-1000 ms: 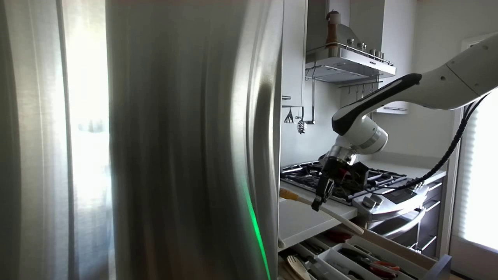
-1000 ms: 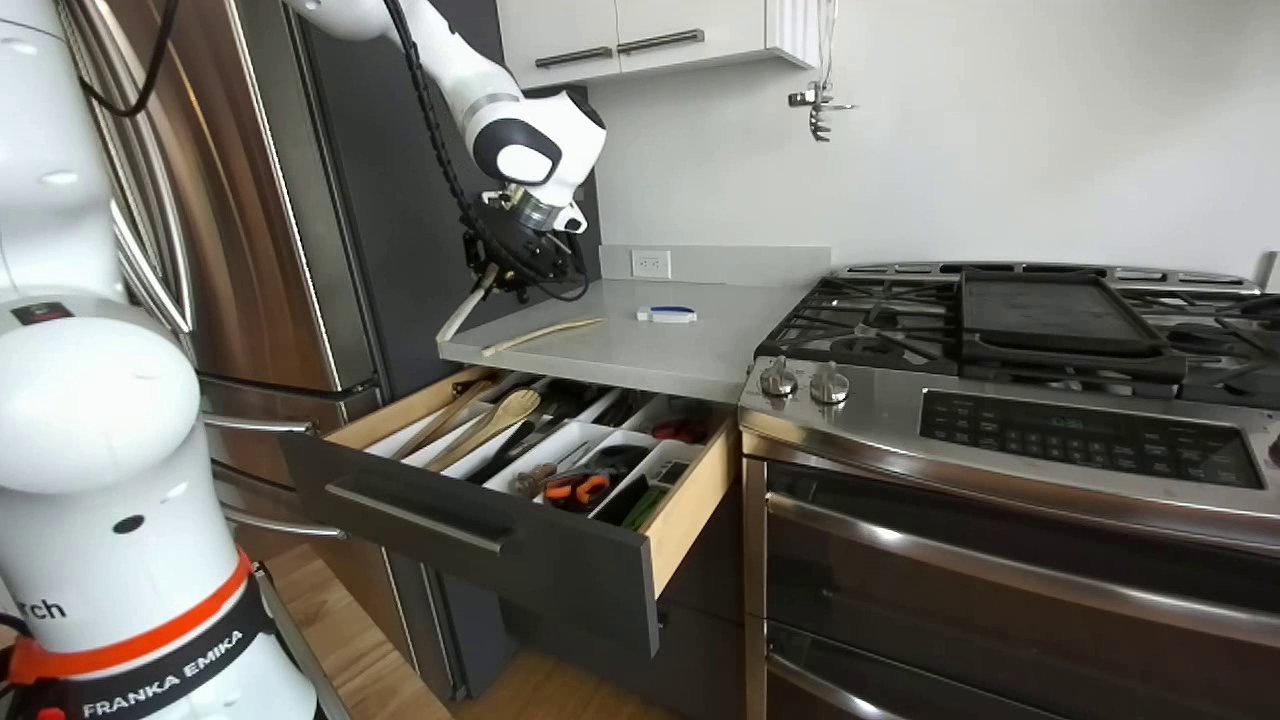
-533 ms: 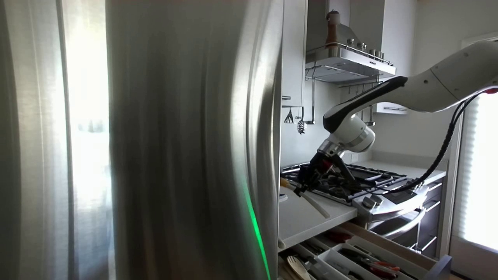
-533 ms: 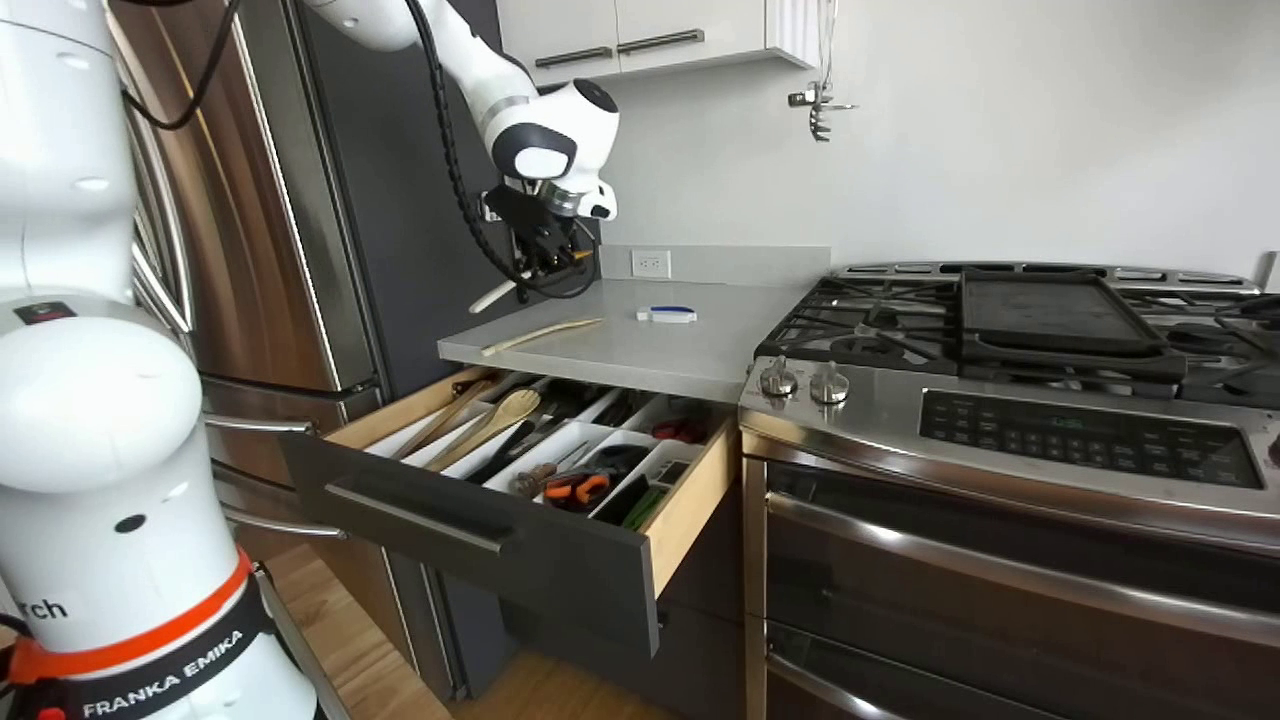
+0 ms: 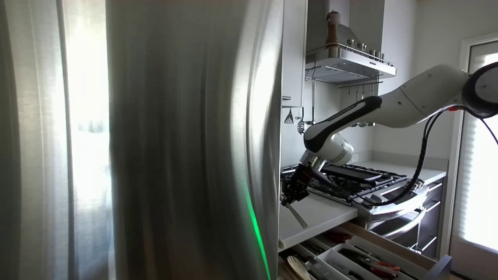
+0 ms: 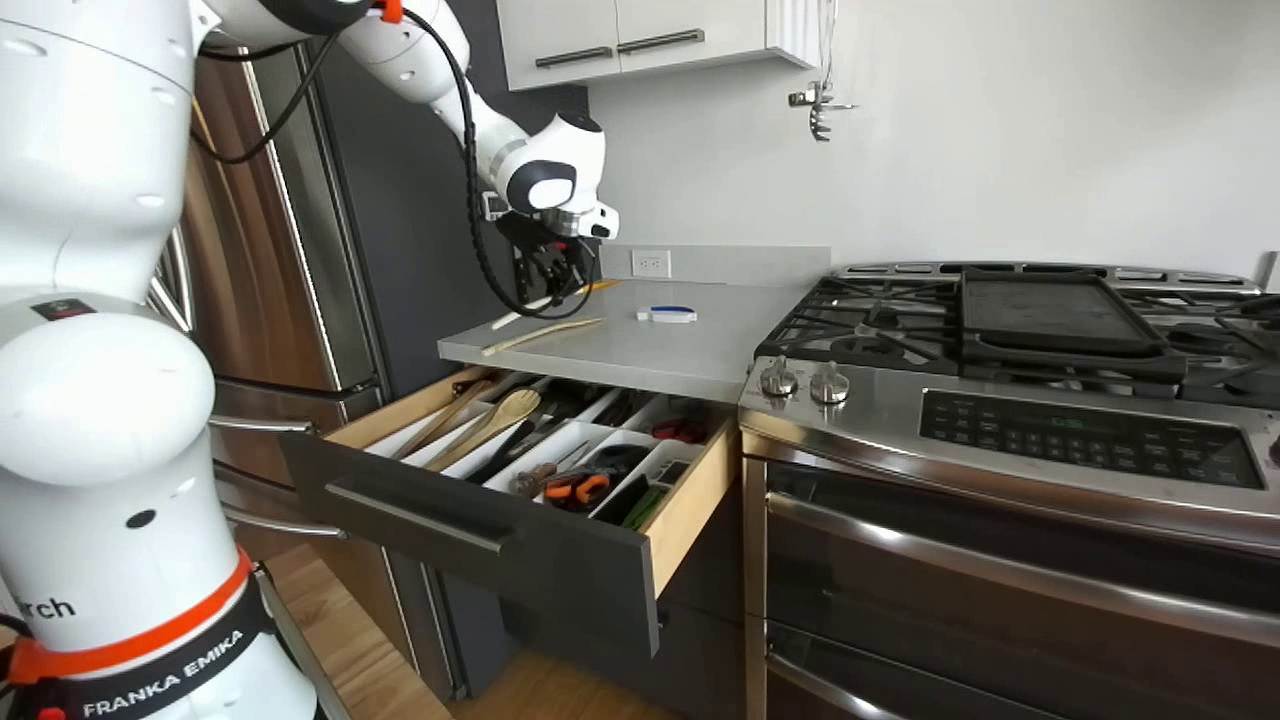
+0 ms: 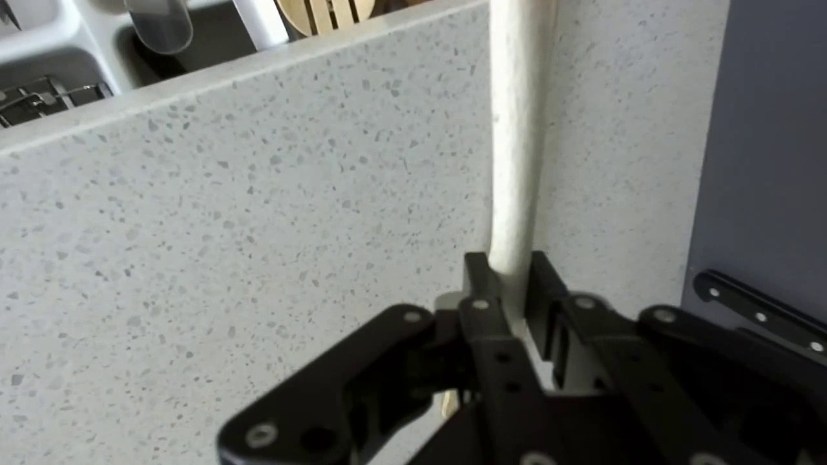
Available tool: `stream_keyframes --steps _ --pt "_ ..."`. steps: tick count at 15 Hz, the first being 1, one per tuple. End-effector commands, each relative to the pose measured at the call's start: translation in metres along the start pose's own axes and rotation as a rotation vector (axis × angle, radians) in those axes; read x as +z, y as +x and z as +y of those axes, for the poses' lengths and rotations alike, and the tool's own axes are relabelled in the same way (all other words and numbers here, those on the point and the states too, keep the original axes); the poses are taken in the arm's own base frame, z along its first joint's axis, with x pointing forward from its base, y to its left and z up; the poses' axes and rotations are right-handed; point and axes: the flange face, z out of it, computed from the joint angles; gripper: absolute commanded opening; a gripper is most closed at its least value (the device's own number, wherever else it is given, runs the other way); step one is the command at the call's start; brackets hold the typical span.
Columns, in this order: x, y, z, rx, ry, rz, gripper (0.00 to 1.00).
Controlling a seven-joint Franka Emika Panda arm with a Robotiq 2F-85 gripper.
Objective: Remove the white cooking stick from the open drawer and put it on the cupboard
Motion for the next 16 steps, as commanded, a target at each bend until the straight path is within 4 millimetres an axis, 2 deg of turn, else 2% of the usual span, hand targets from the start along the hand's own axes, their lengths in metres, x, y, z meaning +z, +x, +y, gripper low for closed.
stream_keyframes --steps 1,11,12,13,14,16 --pt "0.028 0.017 -0.005 0.000 -0.065 -0.036 0.04" --pt "0.054 0.045 -0.013 -0.104 -0.161 -0.052 0.04" --pt "0.056 0.046 -0.014 -0.107 -0.165 -0.063 0.12" --pt "0.058 0.047 -0.014 -0.111 -0.166 -0.073 0.42" --pt "0.059 0.048 -0.014 -0.116 -0.171 -0.083 0.43" --pt "0.060 0.050 -0.015 -0.125 -0.180 -0.097 0.56"
